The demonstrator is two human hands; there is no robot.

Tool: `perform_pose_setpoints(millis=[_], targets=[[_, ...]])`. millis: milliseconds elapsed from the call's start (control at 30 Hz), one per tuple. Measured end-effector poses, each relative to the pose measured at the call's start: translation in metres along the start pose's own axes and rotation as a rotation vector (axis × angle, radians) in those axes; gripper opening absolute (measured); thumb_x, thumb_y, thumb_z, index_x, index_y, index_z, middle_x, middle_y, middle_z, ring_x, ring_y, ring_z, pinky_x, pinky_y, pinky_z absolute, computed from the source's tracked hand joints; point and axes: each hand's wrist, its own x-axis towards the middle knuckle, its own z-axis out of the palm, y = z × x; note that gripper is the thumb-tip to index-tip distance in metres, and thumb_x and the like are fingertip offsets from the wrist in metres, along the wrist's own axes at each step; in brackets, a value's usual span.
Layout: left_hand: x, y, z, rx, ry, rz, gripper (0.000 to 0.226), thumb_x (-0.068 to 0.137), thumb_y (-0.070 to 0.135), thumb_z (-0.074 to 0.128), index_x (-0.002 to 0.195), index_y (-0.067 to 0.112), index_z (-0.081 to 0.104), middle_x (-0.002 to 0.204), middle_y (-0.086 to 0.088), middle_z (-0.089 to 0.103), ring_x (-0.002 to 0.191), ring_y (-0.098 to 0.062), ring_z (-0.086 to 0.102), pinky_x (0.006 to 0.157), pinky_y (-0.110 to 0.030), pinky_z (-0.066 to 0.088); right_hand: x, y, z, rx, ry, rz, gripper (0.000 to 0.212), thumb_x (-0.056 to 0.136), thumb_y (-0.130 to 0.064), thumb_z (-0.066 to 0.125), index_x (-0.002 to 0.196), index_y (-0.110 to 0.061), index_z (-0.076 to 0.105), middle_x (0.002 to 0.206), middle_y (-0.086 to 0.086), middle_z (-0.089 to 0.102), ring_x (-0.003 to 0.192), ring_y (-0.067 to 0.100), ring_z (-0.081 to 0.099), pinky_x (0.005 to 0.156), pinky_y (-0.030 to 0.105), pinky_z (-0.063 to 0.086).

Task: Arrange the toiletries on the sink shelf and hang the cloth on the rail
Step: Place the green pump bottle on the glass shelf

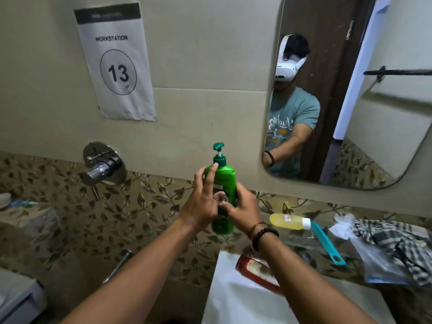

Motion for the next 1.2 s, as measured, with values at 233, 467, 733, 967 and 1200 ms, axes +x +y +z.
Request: perform_pose_setpoints(millis=[233,467,733,967,1200], targets=[[0.038,0.006,0.024,0.039,-0.048,0.067,0.089,0.09,0.011,0.066,0.15,0.039,0.008,0.149,-0.017,0.026,0.074,-0.021,0.058,0.058,-0.037,0.055,0.027,0.019,-0.029,-0.067,0.053,0.014,0.034,0.073,-0.011,0.074,0.1,-0.024,0.059,0.084,-0.012,0.064,0.07,-0.001,0.056,0.059,0.003,0.04],[0.039,-0.011,0.039,0.114,-0.138,0.115,0.082,0.091,0.02,0.06,0.151,0.038,0.007,0.149,-0.008,0.021,0.06,-0.032,0.061,0.048,-0.044,0.056,0.023,0.04,-0.021,-0.058,0.079,0.072,0.043,0.073,-0.012,0.075,0.106,-0.031,0.056,0.085,-0.021,0.061,0.078,-0.016,0.056,0.061,-0.001,0.039],[0.019,-0.011,0.042,0.184,-0.082,0.09,0.086,0.09,0.023,0.065,0.153,0.029,0.007,0.151,-0.012,0.021,0.111,-0.04,0.057,0.084,-0.049,0.056,0.02,0.043,-0.022,-0.01,0.036,0.078,0.049,0.073,-0.019,0.08,0.114,-0.028,0.055,0.102,-0.008,0.068,0.096,0.007,0.064,0.082,0.024,0.054],[0.018,0.019,0.044,0.445,0.121,0.264,0.069,0.089,0.048,0.053,0.145,0.017,0.027,0.146,-0.013,0.024,0.129,-0.033,0.035,0.095,-0.046,0.031,0.013,0.052,-0.049,-0.048,0.011,0.063,0.063,0.066,-0.009,0.084,0.12,-0.025,0.057,0.105,-0.007,0.07,0.098,0.003,0.065,0.087,0.022,0.054],[0.01,0.045,0.072,0.458,-0.019,0.466,0.062,0.082,0.034,0.062,0.137,0.016,0.041,0.136,-0.014,0.038,0.117,-0.031,0.044,0.09,-0.046,0.038,0.003,0.061,-0.095,-0.203,0.089,0.09,0.037,0.068,-0.01,0.079,0.098,-0.027,0.066,0.087,-0.008,0.071,0.08,0.004,0.067,0.073,0.014,0.05]])
